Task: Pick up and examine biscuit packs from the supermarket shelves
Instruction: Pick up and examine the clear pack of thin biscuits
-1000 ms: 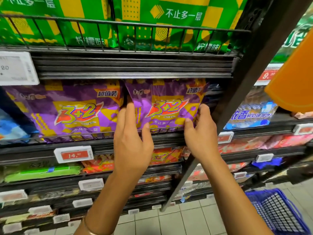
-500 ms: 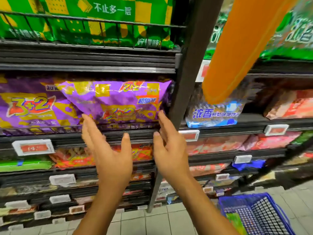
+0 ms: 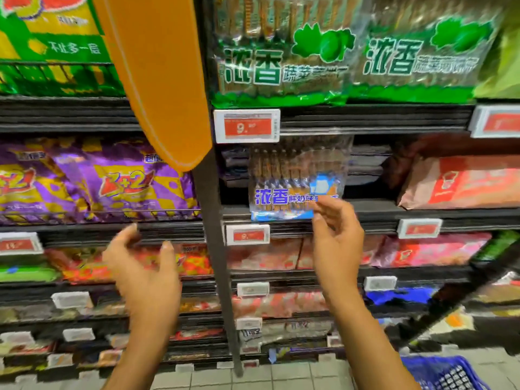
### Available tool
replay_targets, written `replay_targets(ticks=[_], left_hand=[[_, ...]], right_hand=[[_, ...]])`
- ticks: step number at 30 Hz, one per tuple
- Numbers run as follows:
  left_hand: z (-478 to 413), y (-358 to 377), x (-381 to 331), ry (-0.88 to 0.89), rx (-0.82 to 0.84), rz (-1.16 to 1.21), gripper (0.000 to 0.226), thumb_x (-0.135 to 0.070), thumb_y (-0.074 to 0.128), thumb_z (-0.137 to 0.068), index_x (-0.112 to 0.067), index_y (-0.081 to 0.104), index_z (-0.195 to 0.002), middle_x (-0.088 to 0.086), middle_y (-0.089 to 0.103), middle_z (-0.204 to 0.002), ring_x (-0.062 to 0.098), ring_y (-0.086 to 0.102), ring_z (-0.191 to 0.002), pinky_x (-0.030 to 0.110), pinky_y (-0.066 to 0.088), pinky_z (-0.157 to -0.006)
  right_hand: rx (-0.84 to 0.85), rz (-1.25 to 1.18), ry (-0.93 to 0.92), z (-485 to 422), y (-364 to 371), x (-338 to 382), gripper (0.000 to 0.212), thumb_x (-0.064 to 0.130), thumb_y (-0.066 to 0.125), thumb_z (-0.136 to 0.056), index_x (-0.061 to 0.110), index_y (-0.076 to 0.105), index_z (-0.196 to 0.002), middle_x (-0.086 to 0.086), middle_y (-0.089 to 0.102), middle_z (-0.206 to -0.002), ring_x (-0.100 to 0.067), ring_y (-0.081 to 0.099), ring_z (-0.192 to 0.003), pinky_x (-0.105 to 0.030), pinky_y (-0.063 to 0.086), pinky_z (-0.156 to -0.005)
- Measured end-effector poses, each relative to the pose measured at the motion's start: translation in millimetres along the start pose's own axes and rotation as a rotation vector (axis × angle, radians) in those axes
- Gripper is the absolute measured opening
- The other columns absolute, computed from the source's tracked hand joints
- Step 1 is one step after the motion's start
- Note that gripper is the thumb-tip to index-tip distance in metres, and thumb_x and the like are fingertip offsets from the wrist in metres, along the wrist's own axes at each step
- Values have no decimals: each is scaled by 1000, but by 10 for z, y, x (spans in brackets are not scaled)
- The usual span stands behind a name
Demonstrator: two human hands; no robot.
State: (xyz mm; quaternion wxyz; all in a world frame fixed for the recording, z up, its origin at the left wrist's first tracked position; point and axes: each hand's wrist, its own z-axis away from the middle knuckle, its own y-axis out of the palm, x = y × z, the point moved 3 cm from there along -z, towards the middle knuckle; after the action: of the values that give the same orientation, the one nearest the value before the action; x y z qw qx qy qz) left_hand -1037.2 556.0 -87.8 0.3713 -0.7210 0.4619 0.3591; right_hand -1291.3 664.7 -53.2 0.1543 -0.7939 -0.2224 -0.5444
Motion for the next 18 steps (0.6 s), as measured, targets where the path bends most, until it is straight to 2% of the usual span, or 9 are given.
replay_targets(ticks=[1, 3, 5, 7, 10, 11, 14, 16, 18], left_hand=[[221, 96, -100, 52, 86, 39, 48, -19, 63, -90, -13, 53, -137, 7, 55, -132, 24, 56, -122, 45, 43, -110], [541, 309, -347, 202, 283, 35, 41, -16, 62, -90, -25, 57, -131, -5, 58, -126, 10, 57, -121, 31, 45, -107], [634, 536, -573, 292, 399, 50, 46, -16, 63, -92, -24, 54, -137, -8, 55, -132, 3, 52, -129, 19, 39, -109], [533, 745, -729, 222, 431, 27, 54, -21, 64, -98, -23, 45, -148, -6, 48, -145, 1, 46, -137, 16, 33, -113], [274, 1042, -811, 7, 524, -135, 76, -30, 66, -100, -16, 25, -163, 2, 32, -166, 16, 34, -151, 24, 26, -117], [200, 1129, -822, -52, 573, -186, 77, -33, 65, -101, -14, 24, -163, 4, 30, -168, 22, 32, -153, 30, 26, -120], [90, 1320, -852, -106, 619, -158, 60, -29, 66, -101, -13, 42, -154, 6, 49, -158, 29, 45, -146, 49, 37, -120], [84, 1360, -878, -134, 566, -82, 61, -18, 67, -100, -12, 43, -155, 7, 51, -156, 26, 49, -143, 49, 40, -118], [131, 1336, -903, -130, 491, -17, 55, -14, 69, -98, -14, 51, -150, 4, 61, -145, 19, 60, -129, 45, 47, -113]], right_hand=[[-61, 33, -15, -115, -90, -28, 33, -9, 60, -93, 16, 64, -114, -5, 70, -113, -18, 66, -105, -11, 44, -88], [-98, 167, -25, -333, -210, -90, 35, -5, 65, -92, 9, 60, -123, -12, 63, -123, -14, 58, -106, -7, 38, -90], [-7, 291, 45, -526, -254, -179, 44, 10, 68, -95, 5, 52, -136, -14, 56, -136, -18, 54, -116, -17, 38, -97], [116, 342, 121, -657, -255, -250, 49, 26, 65, -100, 9, 46, -141, -9, 56, -137, -26, 55, -123, -32, 41, -99], [278, 337, 144, -737, -201, -322, 44, 35, 62, -102, 16, 44, -137, 4, 55, -119, -22, 56, -108, -34, 40, -87], [293, 348, 144, -751, -194, -341, 44, 37, 61, -102, 16, 44, -136, 6, 54, -115, -21, 55, -105, -33, 39, -85], [249, 331, 130, -798, -223, -366, 21, 33, 62, -102, 22, 49, -113, 10, 57, -92, -28, 61, -96, -37, 42, -76], [225, 289, 97, -843, -291, -362, 18, 31, 63, -101, 25, 46, -101, 9, 57, -87, -29, 64, -92, -41, 46, -73], [241, 252, 83, -896, -383, -371, 18, 32, 64, -100, 24, 47, -100, 3, 61, -91, -31, 68, -90, -46, 52, -76]])
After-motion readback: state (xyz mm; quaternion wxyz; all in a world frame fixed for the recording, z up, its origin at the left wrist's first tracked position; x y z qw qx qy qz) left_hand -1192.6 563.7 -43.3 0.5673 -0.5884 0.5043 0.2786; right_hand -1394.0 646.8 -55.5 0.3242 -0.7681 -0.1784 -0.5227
